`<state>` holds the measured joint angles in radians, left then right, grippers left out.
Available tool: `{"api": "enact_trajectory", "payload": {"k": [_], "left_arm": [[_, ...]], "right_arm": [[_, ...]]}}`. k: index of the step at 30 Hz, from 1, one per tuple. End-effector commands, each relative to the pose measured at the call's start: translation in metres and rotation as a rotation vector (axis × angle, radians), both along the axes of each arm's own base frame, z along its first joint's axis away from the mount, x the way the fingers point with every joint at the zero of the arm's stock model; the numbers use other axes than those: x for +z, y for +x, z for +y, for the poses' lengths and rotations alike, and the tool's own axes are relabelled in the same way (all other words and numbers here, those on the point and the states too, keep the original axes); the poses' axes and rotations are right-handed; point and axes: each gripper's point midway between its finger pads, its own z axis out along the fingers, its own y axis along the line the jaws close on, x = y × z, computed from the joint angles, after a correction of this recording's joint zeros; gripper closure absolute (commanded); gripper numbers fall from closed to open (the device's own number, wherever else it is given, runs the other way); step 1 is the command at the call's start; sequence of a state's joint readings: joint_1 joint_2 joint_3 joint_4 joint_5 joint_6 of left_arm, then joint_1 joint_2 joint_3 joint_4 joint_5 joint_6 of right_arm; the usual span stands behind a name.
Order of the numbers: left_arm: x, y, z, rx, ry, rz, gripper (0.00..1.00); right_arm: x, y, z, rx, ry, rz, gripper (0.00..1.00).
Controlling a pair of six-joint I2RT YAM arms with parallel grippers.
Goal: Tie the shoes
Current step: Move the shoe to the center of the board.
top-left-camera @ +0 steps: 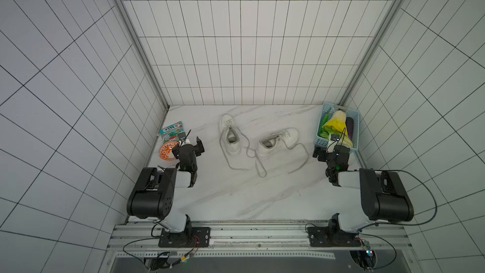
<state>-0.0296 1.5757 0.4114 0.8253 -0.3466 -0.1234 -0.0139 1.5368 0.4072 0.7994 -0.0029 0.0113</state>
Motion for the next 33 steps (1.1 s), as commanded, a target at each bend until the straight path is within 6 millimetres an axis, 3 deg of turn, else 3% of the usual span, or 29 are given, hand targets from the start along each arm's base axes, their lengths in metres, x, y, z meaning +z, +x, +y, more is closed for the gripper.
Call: {"api": "enact_trajectory", "payload": {"k": [1,20,23,25,29,33], "left_arm": [[0.009,0.002,0.001,0.002,-0.008,-0.025,0.02],[0.01,0.002,0.001,0.001,-0.009,-0.028,0.02],[0.012,-0.003,0.0,-0.01,-0.008,-0.05,0.02],[0.021,-0.009,-0.004,-0.036,-0.003,-0.095,0.02],[0.058,-0.012,-0.017,-0.084,0.01,-0.118,0.02],[0.086,-0.011,-0.05,-0.185,-0.1,-0.003,0.02]], "right_arm": [[0.011,0.009,-0.005,-0.011,0.005,-0.033,0.01],[0.011,0.009,-0.005,-0.009,0.015,-0.033,0.01],[0.021,0.005,-0.014,-0.065,0.018,-0.062,0.01],[0.033,-0.003,-0.018,-0.09,0.016,-0.059,0.01],[0.064,-0.012,-0.019,-0.145,0.129,-0.029,0.01],[0.089,-0.01,0.012,-0.035,0.321,-0.031,0.01]]}}
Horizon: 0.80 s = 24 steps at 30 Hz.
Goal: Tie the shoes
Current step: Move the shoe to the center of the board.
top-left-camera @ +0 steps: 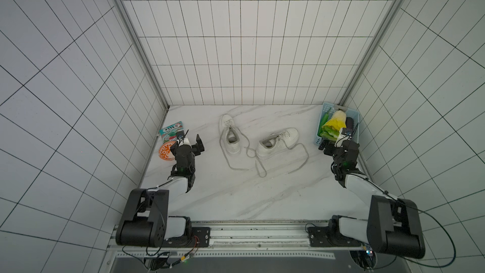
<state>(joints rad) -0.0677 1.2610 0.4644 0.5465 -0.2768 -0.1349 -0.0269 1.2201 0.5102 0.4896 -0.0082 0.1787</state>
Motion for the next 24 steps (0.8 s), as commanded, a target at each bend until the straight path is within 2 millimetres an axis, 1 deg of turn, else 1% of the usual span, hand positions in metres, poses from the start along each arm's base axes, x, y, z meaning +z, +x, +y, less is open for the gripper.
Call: {"api": "enact_trajectory", "payload": {"k": [1,3,5,7,9,10,13,18,21,24], "left_arm": [[0.017,0.0,-0.038,-0.131,-0.072,0.091,0.02],[0.031,0.003,-0.071,-0.23,-0.081,0.092,0.02],[0.031,0.005,-0.105,-0.305,-0.046,0.148,0.02],[0.02,0.009,-0.131,-0.353,0.006,0.225,0.02],[0.004,0.012,-0.147,-0.371,0.058,0.317,0.02],[-0.002,0.014,-0.15,-0.354,0.08,0.356,0.03],[-0.023,0.023,-0.147,-0.288,0.103,0.468,0.06],[-0.056,0.035,-0.16,-0.31,0.114,0.596,0.11],[-0.069,0.044,-0.159,-0.291,0.118,0.628,0.14],[-0.076,0.053,-0.156,-0.269,0.116,0.645,0.17]], "right_arm": [[0.003,-0.003,0.026,0.084,0.21,0.09,0.01],[0.01,-0.001,0.043,0.134,0.27,0.121,0.01],[0.018,-0.001,0.061,0.176,0.278,0.154,0.01],[0.024,-0.003,0.078,0.211,0.244,0.186,0.01],[0.03,-0.005,0.093,0.245,0.195,0.216,0.01],[0.032,-0.006,0.1,0.263,0.171,0.23,0.01],[0.035,-0.008,0.115,0.293,0.132,0.255,0.01],[0.026,-0.007,0.136,0.337,0.096,0.296,0.01],[0.02,-0.006,0.149,0.369,0.055,0.333,0.01],[0.012,-0.004,0.159,0.39,0.025,0.364,0.01]]}}
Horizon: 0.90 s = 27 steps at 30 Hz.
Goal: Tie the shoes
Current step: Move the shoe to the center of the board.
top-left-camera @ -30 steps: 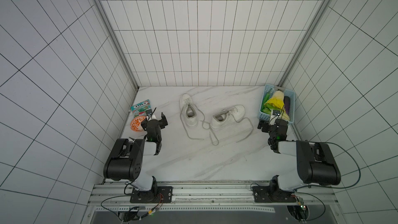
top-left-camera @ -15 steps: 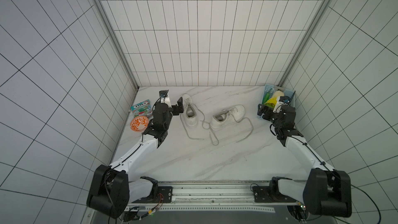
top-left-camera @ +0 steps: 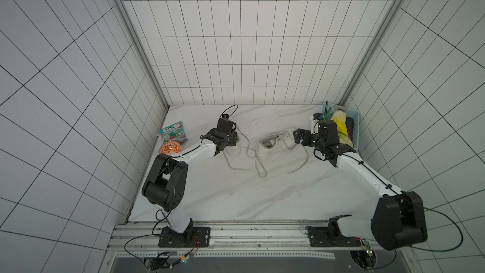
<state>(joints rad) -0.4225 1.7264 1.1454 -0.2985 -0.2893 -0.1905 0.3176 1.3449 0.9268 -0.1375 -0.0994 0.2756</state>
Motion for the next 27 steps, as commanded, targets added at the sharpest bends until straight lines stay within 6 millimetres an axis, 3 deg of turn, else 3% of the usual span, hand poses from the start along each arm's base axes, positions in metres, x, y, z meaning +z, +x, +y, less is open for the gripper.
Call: {"api": "enact_trajectory", "payload": {"k": [1,10,18,27], "left_arm": [[-0.008,0.006,0.009,0.038,0.018,0.037,0.19],[-0.028,0.022,0.031,0.087,-0.054,0.09,0.42],[-0.016,0.016,0.062,0.155,-0.036,0.065,0.79],[-0.007,-0.004,0.118,0.275,0.03,0.051,0.89]], "right_arm": [[0.005,0.003,0.008,0.028,-0.059,0.007,0.01],[-0.013,0.008,0.037,0.11,-0.134,0.069,0.0],[-0.026,0.007,0.056,0.15,-0.213,0.144,0.01],[-0.042,0.004,0.099,0.195,-0.306,0.159,0.03]]}}
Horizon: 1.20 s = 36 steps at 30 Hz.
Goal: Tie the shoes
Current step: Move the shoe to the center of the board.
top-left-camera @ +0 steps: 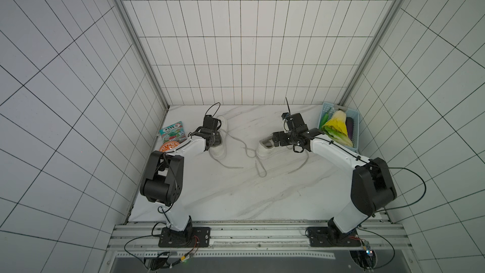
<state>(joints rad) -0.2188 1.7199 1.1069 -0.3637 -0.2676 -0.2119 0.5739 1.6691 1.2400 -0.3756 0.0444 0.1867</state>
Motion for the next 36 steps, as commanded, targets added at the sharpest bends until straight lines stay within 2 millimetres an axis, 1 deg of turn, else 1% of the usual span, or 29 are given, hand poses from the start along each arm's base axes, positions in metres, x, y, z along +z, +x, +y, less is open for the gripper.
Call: {"api": "enact_trajectory", "payload": {"k": [1,3,6,8,9,10,12,13,15,17,19,20,22,24,27,29,32,34,36], "left_arm": [[0.017,-0.003,0.029,0.072,0.041,-0.039,0.9],[0.019,-0.004,0.037,0.084,0.064,-0.035,0.9],[0.022,-0.006,0.047,0.104,0.107,-0.035,0.9],[0.021,-0.006,0.049,0.107,0.107,-0.031,0.89],[0.02,-0.006,0.048,0.105,0.099,-0.028,0.87],[0.02,-0.006,0.046,0.098,0.09,-0.028,0.82],[0.02,-0.005,0.04,0.079,0.059,-0.028,0.66],[0.023,-0.005,0.039,0.075,0.046,-0.033,0.61],[0.031,-0.006,0.034,0.065,0.019,-0.052,0.5],[0.043,-0.008,0.029,0.052,-0.011,-0.08,0.45],[0.058,-0.012,0.024,0.038,-0.042,-0.117,0.41],[0.068,-0.014,0.021,0.029,-0.058,-0.142,0.38],[0.085,-0.02,0.014,0.006,-0.084,-0.185,0.33],[0.103,-0.027,0.004,-0.037,-0.098,-0.226,0.3],[0.122,-0.04,-0.019,-0.109,-0.137,-0.27,0.29],[0.127,-0.048,-0.04,-0.158,-0.159,-0.281,0.29],[0.122,-0.063,-0.074,-0.227,-0.167,-0.264,0.28],[0.111,-0.075,-0.098,-0.272,-0.184,-0.235,0.28],[0.097,-0.089,-0.121,-0.314,-0.215,-0.191,0.28]], "right_arm": [[-0.004,0.004,0.008,-0.017,-0.056,0.0,0.04],[-0.01,0.008,0.013,-0.032,-0.073,0.008,0.06],[-0.02,0.013,0.012,-0.073,-0.102,0.034,0.13],[-0.026,0.014,0.006,-0.105,-0.13,0.042,0.19],[-0.029,0.014,0.003,-0.12,-0.141,0.044,0.21],[-0.032,0.014,0.0,-0.13,-0.149,0.043,0.23],[-0.034,0.014,-0.003,-0.144,-0.155,0.037,0.3],[-0.035,0.013,-0.004,-0.144,-0.154,0.037,0.34],[-0.033,0.011,-0.004,-0.142,-0.148,0.038,0.45],[-0.026,0.009,-0.004,-0.135,-0.132,0.031,0.58],[-0.014,0.006,-0.002,-0.123,-0.101,0.011,0.71],[-0.007,0.005,-0.001,-0.116,-0.081,-0.004,0.77],[0.001,0.0,0.0,-0.096,-0.061,-0.014,0.89],[0.008,-0.006,-0.002,-0.087,-0.055,-0.02,0.99],[0.013,-0.017,-0.006,-0.069,-0.061,-0.012,1.0],[0.015,-0.026,-0.008,-0.056,-0.073,-0.012,1.0],[0.017,-0.043,-0.012,-0.045,-0.076,-0.009,1.0],[0.015,-0.054,-0.013,-0.047,-0.072,-0.011,1.0],[0.011,-0.066,-0.015,-0.043,-0.069,-0.011,1.0]]}}
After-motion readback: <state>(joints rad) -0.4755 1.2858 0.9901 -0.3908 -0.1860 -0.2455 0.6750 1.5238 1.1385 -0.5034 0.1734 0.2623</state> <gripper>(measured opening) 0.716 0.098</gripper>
